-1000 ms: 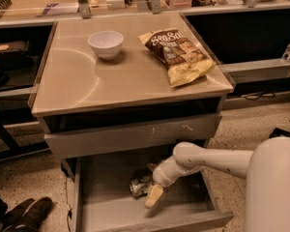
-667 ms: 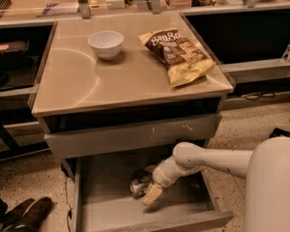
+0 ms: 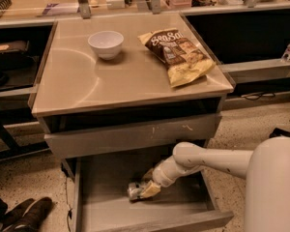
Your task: Pick 7up can from middle drawer and place on counter
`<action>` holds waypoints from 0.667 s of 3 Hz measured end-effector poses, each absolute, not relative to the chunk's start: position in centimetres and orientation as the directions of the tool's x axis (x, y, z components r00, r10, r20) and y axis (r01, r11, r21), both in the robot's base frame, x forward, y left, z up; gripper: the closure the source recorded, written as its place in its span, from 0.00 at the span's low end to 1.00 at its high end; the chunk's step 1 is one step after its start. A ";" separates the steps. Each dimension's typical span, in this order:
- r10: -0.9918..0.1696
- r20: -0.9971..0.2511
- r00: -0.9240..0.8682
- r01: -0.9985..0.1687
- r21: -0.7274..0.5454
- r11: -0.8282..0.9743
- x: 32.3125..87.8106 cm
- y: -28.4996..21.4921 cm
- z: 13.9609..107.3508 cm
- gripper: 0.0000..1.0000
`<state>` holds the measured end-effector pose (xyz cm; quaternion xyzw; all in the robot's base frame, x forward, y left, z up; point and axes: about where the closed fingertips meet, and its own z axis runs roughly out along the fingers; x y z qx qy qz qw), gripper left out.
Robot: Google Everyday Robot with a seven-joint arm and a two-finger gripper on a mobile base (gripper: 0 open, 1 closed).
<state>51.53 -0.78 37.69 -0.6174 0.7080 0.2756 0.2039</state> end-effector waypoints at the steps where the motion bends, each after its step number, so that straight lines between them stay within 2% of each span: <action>1: -0.762 -0.629 -0.155 -0.987 0.139 0.086 51.5 -0.8 37.7 0.88; 2: -0.762 -0.629 -0.155 -0.987 0.139 0.086 51.5 -0.8 37.7 1.00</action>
Offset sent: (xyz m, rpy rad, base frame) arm -0.0009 -0.0002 0.0029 0.0022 -0.0026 -0.0050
